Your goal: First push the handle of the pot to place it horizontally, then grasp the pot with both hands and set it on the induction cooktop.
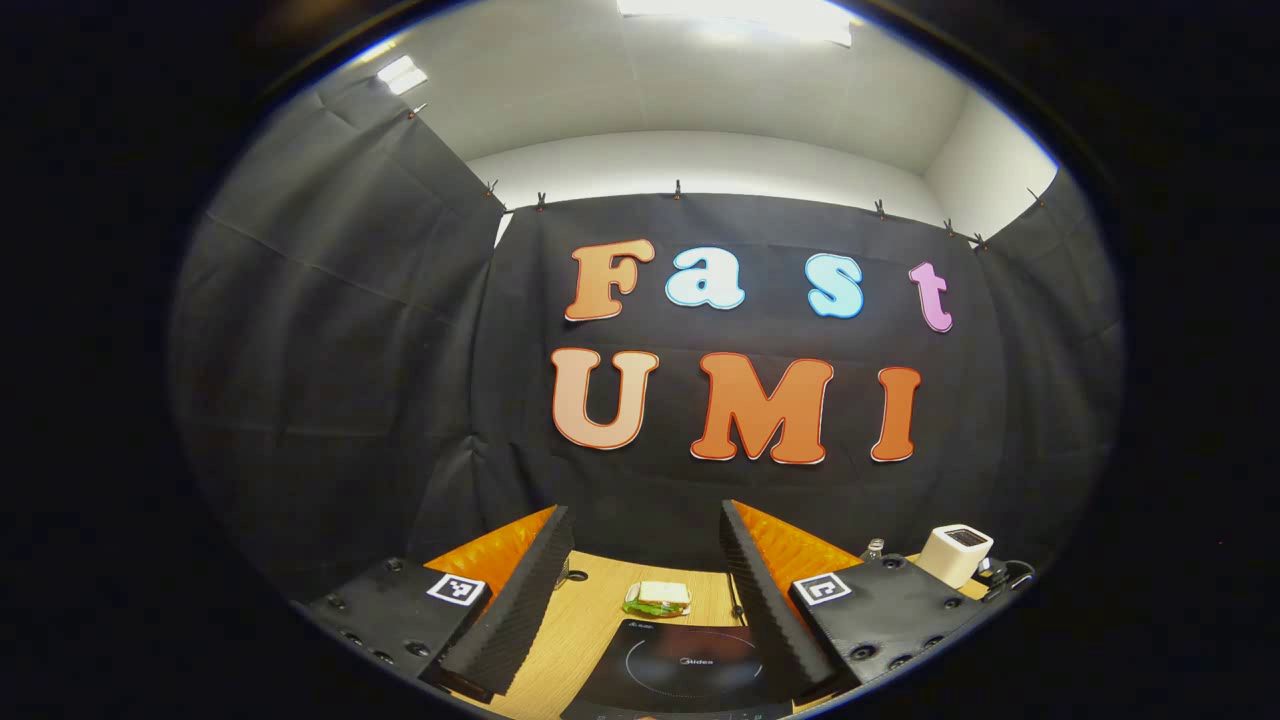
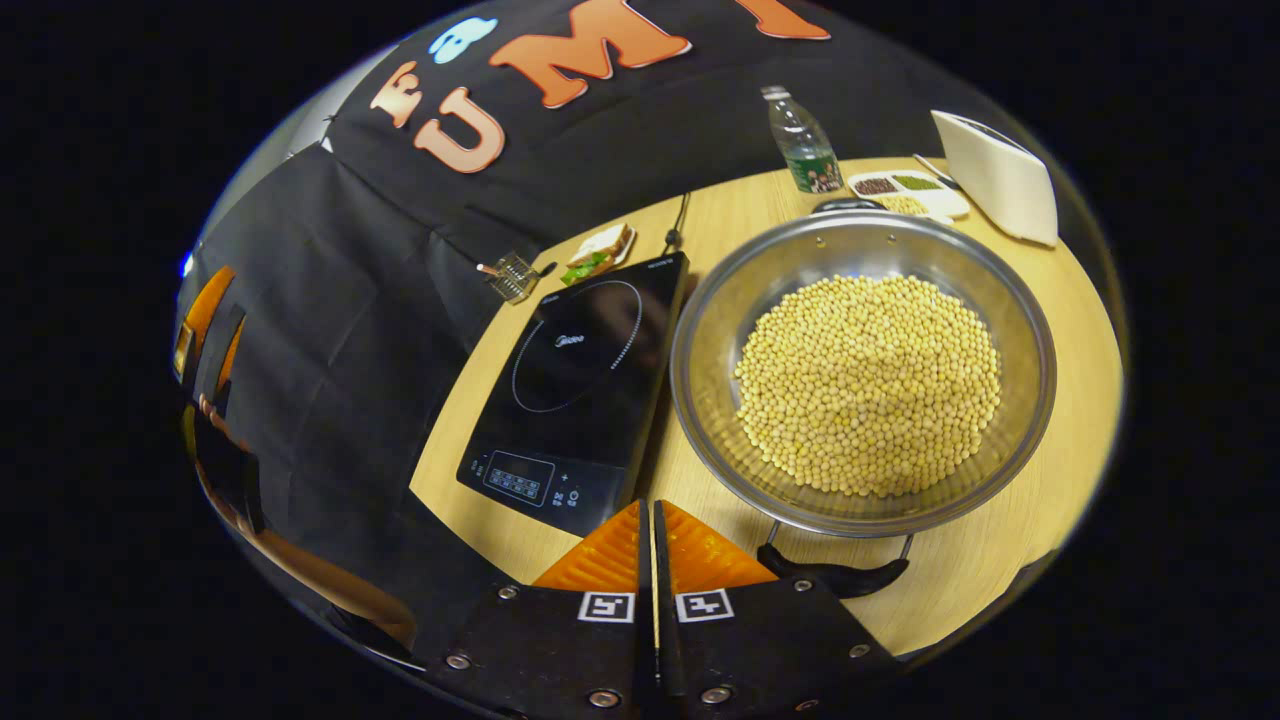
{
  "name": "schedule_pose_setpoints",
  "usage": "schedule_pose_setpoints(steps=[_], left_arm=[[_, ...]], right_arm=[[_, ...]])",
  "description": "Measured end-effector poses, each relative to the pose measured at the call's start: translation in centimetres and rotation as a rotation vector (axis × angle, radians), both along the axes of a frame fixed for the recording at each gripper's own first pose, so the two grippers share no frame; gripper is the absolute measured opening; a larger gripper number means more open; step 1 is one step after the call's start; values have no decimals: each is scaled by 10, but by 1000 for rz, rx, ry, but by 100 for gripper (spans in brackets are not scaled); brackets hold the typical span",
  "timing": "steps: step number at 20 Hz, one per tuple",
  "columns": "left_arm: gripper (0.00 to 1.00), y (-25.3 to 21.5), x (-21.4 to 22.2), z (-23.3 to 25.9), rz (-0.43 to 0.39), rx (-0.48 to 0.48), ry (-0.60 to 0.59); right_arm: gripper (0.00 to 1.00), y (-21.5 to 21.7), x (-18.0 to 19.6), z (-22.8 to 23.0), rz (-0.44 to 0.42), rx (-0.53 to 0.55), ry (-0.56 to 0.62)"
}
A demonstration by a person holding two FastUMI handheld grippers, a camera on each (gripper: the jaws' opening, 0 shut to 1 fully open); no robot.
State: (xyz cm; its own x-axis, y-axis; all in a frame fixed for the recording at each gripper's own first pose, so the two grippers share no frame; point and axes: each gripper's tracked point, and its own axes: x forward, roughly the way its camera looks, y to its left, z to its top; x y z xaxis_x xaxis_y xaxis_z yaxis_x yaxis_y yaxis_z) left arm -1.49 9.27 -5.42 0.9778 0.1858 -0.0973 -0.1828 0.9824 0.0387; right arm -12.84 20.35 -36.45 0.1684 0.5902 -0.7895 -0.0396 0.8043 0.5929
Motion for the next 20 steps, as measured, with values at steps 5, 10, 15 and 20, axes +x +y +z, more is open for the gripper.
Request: schedule_pose_setpoints(steps=[5,10,15,20], left_arm=[[96,4,1,-3,11,3,8],[96,1,14,-20,-18,-13,55],[96,-2,25,-27,-22,-15,70],[96,-8,32,-30,-39,-2,81]], right_arm=[[1,-6,6,-22,-62,-3,73],[0,-10,7,-30,-96,21,98],[0,-33,4,-35,-132,2,115],[0,-76,7,-45,-154,-105,90]])
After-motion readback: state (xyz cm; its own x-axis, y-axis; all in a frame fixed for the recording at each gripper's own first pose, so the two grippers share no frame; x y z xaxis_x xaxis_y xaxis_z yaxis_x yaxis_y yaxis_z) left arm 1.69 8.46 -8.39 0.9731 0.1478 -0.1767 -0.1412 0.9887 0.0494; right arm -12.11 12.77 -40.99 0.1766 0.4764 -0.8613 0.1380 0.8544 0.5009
